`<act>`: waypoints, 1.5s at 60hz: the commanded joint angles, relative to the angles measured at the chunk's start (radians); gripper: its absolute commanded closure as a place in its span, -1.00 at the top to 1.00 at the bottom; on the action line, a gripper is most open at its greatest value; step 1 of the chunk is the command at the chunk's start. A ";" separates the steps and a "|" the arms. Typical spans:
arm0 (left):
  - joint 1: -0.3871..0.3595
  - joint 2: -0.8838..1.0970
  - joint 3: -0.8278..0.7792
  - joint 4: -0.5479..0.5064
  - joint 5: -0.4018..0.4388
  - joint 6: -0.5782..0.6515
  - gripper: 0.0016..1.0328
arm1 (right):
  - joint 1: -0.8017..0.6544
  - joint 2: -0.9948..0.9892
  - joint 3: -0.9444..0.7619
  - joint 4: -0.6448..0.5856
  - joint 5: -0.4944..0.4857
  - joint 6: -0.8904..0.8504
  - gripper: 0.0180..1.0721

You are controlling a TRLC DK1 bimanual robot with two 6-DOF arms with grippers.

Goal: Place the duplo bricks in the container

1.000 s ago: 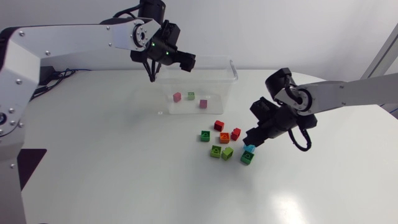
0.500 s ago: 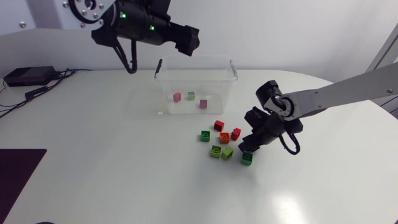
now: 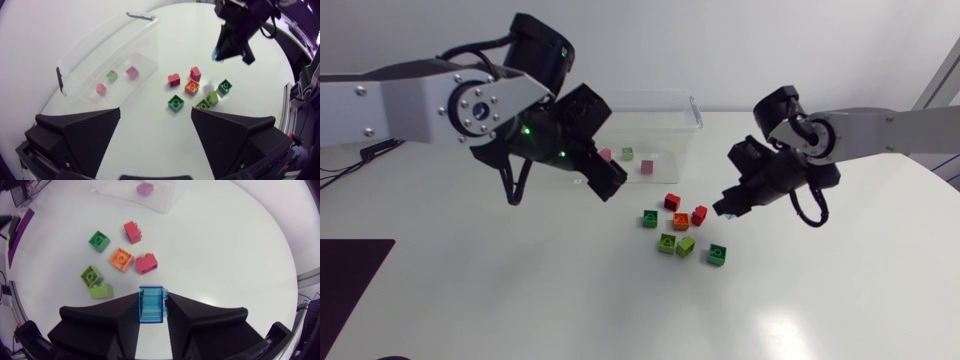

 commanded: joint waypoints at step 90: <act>-0.096 0.735 0.604 -0.315 -0.043 0.379 0.78 | 0.063 0.151 0.542 -0.104 -0.088 0.124 -0.48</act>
